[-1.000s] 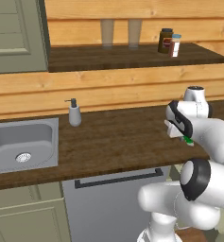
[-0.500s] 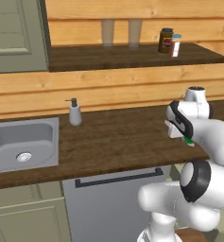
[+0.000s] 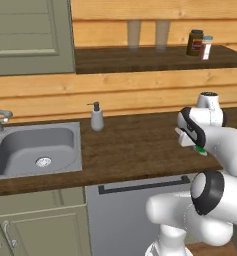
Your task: Pick up the knife from the drawer and place it on the cutting board. Then place the meat from the plate to the cutting board.
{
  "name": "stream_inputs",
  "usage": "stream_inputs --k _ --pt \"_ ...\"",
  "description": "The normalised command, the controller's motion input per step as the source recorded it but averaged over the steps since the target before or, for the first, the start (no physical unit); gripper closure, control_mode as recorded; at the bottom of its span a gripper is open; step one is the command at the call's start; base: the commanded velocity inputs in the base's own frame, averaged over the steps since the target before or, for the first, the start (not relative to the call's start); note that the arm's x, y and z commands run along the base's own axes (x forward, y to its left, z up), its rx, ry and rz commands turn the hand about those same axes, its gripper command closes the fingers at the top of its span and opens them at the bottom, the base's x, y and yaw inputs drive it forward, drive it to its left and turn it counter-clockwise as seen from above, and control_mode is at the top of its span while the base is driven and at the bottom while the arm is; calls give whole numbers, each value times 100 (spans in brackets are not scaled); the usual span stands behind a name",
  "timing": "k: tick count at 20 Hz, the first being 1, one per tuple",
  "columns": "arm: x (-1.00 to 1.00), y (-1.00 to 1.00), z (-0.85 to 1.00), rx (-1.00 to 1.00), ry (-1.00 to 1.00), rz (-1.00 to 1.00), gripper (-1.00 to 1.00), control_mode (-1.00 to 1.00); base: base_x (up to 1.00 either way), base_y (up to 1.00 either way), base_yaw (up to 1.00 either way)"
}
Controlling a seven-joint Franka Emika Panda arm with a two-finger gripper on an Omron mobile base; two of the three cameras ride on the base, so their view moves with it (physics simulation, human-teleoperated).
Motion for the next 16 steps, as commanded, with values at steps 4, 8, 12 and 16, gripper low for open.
stream_inputs --k 4,8,12,16 --pt "0 0 0 0 0 0 100 100 -15 54 18" --pt "0 0 0 0 0 0 100 100 -5 60 33" --pt "0 0 0 0 0 0 100 100 0 48 49" --pt "0 0 0 0 0 0 100 100 0 47 52"
